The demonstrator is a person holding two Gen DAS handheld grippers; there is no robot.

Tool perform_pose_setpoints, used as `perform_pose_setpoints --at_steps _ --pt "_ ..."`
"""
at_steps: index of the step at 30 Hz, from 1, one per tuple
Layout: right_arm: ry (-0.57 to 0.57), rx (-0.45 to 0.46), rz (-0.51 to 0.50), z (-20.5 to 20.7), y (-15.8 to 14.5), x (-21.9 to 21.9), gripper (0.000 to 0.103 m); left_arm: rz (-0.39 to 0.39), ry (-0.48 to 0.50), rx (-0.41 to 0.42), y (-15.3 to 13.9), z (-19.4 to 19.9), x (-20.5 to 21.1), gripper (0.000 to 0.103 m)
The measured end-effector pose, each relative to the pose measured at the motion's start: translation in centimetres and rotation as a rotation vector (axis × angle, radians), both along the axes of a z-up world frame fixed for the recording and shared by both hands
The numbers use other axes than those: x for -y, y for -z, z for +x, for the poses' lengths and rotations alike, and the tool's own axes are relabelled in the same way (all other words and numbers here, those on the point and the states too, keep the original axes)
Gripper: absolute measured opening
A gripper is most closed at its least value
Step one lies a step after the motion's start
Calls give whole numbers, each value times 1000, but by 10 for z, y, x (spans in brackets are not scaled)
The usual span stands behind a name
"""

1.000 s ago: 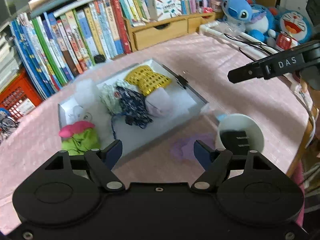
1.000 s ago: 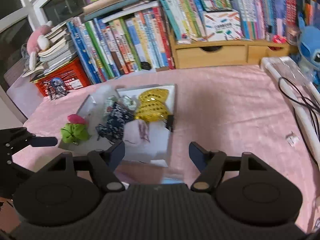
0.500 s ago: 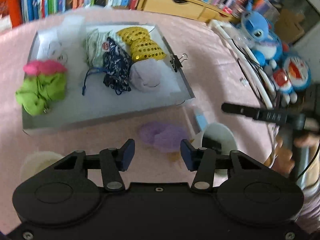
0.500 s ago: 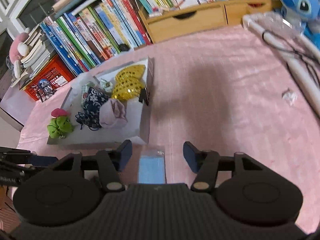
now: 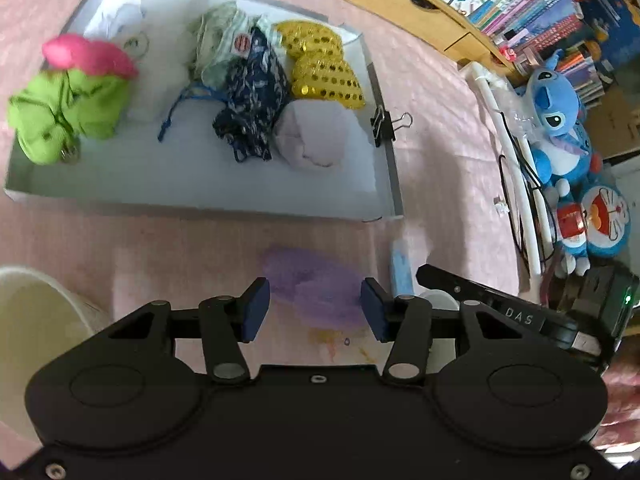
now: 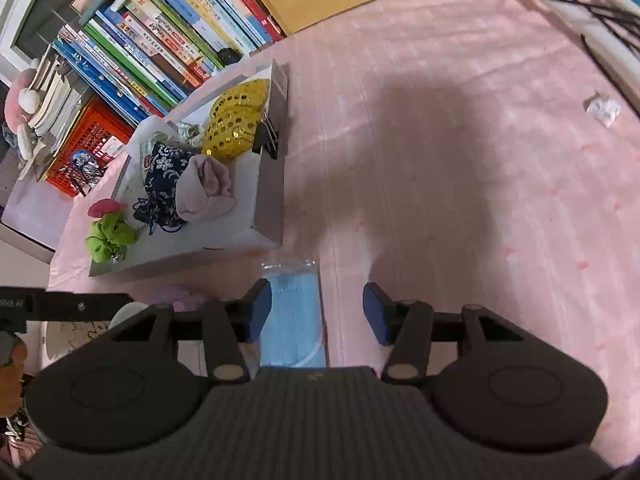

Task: Organize soft objects
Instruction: 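Move the left tool toward the purple fluffy item while the right tool approaches the blue packet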

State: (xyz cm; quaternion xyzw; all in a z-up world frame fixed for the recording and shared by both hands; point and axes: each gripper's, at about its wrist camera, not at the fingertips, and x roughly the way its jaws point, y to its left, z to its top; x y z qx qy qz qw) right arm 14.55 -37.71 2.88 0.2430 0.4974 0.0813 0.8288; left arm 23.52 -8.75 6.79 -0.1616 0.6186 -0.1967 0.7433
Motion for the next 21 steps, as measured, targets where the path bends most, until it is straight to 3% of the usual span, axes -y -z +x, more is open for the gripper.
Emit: perform_pose_setpoints --at_steps 12,21 --pt "2 -3 17 -1 6 1 55 -23 -113 -29 14 1 1 51" --pt "-11 -2 13 0 6 -2 50 -31 -147 -7 19 -3 1 42"
